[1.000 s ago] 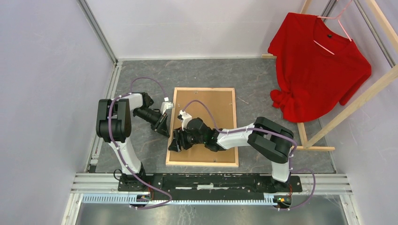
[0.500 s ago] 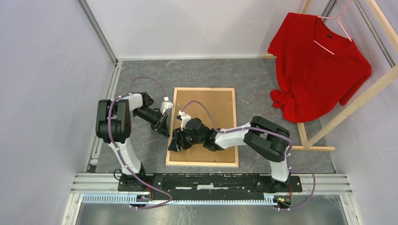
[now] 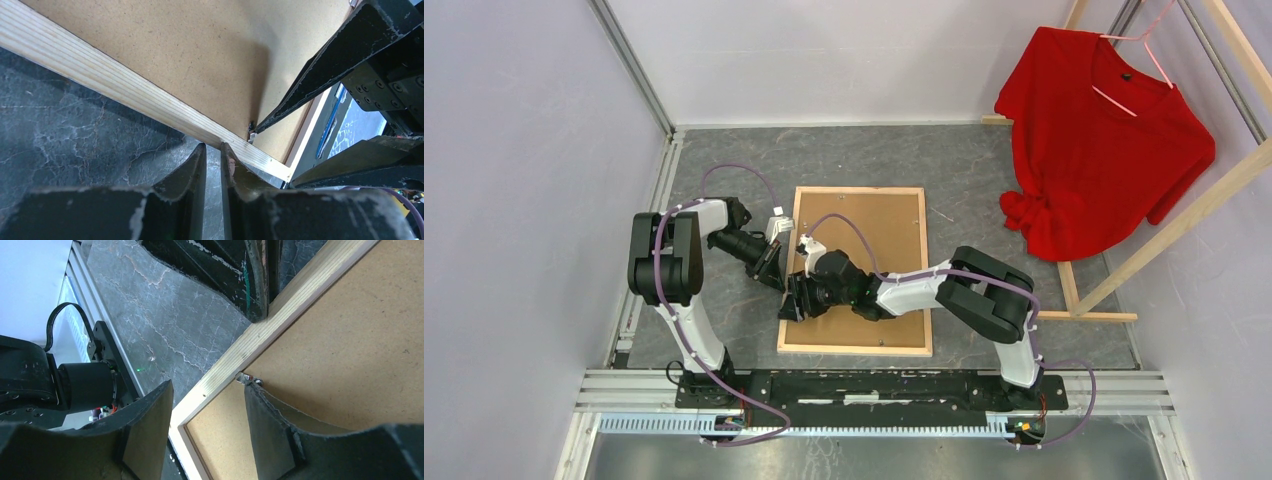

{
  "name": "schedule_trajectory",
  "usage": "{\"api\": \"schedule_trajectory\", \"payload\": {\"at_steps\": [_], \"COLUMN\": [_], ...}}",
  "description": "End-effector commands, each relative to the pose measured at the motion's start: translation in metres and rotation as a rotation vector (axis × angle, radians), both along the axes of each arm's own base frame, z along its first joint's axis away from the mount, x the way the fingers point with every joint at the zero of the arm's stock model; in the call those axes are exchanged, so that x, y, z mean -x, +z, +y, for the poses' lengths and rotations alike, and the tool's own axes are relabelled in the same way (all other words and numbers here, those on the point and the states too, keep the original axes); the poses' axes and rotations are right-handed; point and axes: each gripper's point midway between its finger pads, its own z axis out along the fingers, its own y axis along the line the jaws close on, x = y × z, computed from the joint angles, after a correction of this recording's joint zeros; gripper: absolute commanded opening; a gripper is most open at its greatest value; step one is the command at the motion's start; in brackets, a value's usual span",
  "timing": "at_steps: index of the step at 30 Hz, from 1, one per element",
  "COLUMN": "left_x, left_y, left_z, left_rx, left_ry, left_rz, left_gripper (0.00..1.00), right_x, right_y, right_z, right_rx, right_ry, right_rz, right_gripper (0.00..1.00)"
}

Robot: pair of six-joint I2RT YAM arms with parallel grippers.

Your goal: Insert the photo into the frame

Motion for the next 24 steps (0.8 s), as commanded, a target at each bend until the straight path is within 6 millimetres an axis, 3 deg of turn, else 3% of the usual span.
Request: {"api": "schedule_trajectory", "payload": {"at_steps": [1, 12, 17, 21, 24], "left_x": [-0.008, -0.008, -0.009, -0.013, -0.016], "left_y": [0.0, 0.0, 0.0, 0.006, 0.009], "left_z": [0.002, 0.002, 0.004, 0.006, 0.006], "left_rx": [-0.019, -0.021, -0.033, -0.036, -0.034], "left_ry": [-0.005, -0.007, -0.01, -0.02, -0.02], "left_rz": [-0.059, -0.062, -0.069, -0.084, -0.088], "left_gripper": [0.22, 0.21, 0.21, 0.21, 0.21], "right_x": [-0.001, -0.001, -0.006, -0.025, -0.054], "right_y": [-0.002, -0.004, 0.012, 0.04, 0.058], "right_z": [0.008, 0.008, 0.002, -0.021, -0.056], "right_rx": [-0.003, -0.002, -0.025, -0.066, -0.085], "right_ry": [0.008, 0.005, -0.002, -0.05, -0.138], "right_rz": [0.006, 0.009, -0.016, -0.05, -0.08], "right_gripper": [0.61, 0.6, 0.6, 0.65, 0.72]}}
